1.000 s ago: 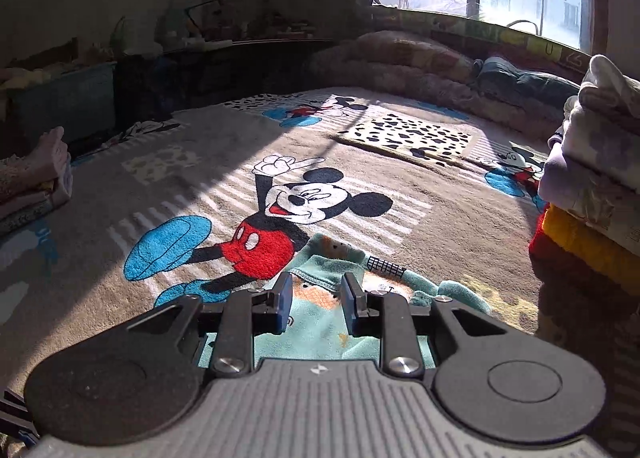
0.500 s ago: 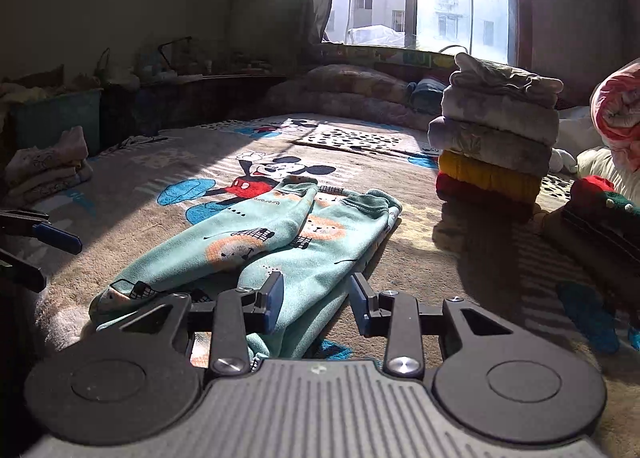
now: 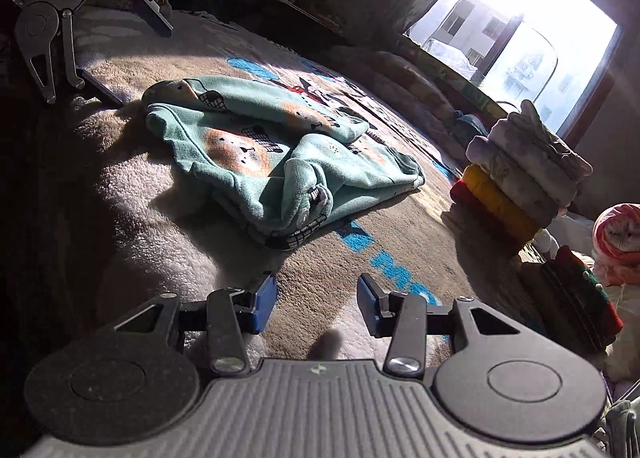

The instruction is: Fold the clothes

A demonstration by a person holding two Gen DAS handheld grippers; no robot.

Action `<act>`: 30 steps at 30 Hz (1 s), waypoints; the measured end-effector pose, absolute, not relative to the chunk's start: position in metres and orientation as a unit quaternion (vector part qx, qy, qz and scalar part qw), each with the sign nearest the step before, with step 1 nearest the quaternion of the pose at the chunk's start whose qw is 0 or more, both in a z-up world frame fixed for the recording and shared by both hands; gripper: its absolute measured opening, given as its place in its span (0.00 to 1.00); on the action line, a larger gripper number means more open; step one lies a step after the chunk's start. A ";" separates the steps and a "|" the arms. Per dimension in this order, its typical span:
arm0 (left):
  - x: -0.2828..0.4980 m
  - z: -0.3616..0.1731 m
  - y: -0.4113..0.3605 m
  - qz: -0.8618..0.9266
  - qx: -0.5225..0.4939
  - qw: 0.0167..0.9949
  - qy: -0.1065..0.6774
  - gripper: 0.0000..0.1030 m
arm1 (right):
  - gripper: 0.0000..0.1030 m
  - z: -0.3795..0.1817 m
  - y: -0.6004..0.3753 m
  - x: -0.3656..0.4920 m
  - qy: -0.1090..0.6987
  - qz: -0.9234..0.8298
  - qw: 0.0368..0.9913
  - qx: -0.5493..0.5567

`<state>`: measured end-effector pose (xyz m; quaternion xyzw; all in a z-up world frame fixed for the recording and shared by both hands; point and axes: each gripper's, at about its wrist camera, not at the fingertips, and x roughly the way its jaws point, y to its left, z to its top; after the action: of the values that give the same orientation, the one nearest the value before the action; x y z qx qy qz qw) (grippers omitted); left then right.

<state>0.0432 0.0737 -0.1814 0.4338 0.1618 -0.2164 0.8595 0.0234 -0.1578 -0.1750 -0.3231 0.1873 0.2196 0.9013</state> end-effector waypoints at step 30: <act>0.089 -0.193 0.041 -0.204 0.517 0.831 0.015 0.94 | 0.64 -0.187 -0.127 0.054 0.035 0.230 0.862 -0.450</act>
<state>0.0886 0.0406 -0.1926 0.5168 0.0147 -0.2043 0.8312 0.0545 -0.1268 -0.1874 -0.4500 0.0348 0.2302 0.8621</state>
